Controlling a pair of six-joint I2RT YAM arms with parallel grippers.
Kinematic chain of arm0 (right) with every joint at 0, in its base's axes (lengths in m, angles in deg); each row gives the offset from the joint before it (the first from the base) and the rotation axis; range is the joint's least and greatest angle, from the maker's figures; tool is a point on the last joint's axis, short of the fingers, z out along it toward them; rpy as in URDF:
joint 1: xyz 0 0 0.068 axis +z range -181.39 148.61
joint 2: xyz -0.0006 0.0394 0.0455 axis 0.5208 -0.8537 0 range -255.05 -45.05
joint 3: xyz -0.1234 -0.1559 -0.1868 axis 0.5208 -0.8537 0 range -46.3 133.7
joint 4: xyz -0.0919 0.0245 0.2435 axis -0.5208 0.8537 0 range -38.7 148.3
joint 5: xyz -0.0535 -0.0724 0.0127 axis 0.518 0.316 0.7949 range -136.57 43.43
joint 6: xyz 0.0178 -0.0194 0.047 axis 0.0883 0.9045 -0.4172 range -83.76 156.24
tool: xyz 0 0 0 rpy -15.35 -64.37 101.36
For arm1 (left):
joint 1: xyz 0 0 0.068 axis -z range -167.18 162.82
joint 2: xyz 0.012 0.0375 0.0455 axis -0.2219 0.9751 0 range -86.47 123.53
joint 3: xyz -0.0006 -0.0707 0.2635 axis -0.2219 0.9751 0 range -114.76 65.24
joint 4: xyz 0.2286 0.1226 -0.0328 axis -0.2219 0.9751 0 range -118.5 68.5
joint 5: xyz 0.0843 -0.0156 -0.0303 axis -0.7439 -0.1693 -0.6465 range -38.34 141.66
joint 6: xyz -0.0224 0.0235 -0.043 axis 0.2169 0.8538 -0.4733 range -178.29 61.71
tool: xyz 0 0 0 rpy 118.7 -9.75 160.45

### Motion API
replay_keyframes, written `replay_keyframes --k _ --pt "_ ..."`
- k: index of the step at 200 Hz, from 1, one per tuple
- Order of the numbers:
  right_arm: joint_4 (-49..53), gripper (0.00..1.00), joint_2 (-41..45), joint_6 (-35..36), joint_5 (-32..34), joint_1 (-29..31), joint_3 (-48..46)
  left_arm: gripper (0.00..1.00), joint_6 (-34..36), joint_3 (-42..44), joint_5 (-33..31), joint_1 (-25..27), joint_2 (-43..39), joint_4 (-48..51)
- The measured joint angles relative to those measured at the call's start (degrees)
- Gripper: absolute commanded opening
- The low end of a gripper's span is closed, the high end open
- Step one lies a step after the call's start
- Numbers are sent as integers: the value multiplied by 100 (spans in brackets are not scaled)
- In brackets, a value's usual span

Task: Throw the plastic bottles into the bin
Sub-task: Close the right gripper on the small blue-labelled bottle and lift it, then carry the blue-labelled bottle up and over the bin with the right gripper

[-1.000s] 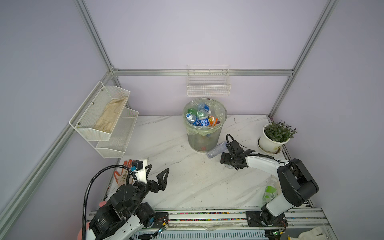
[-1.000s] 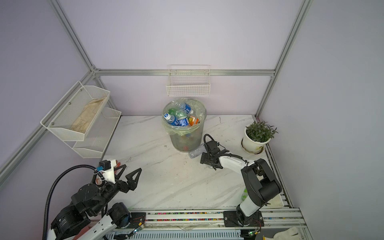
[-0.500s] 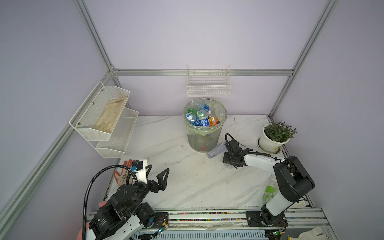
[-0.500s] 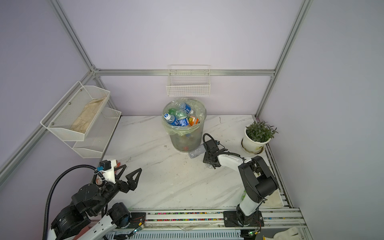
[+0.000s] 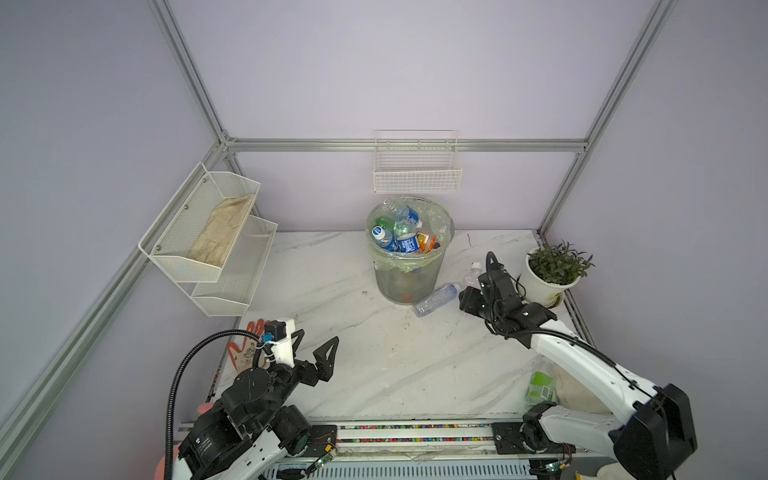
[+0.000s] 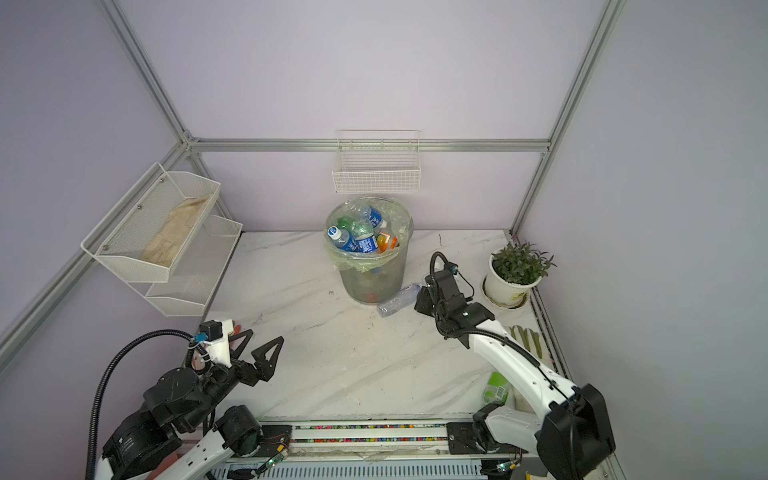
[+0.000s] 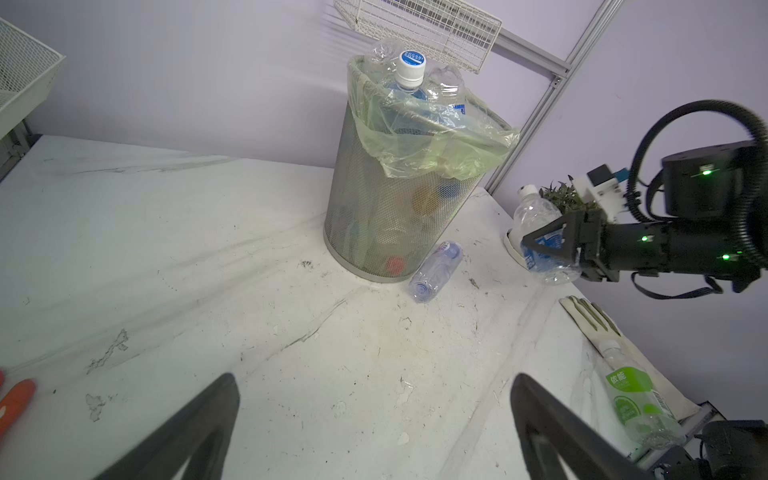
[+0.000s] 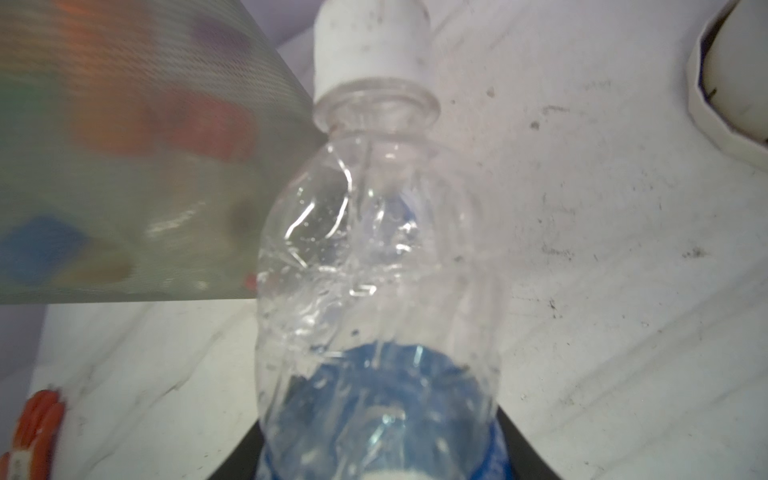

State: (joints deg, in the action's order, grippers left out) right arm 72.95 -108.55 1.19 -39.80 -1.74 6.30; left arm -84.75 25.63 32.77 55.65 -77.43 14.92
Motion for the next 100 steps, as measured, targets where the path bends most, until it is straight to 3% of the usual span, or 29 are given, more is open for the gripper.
replay_keyframes --k 39,100 --pt "11 26 887 131 -273 0 1038 100 -2 0 0 0 0 0" --pt "243 26 273 398 -577 15 2750 100 -2 0 2 0 0 0"
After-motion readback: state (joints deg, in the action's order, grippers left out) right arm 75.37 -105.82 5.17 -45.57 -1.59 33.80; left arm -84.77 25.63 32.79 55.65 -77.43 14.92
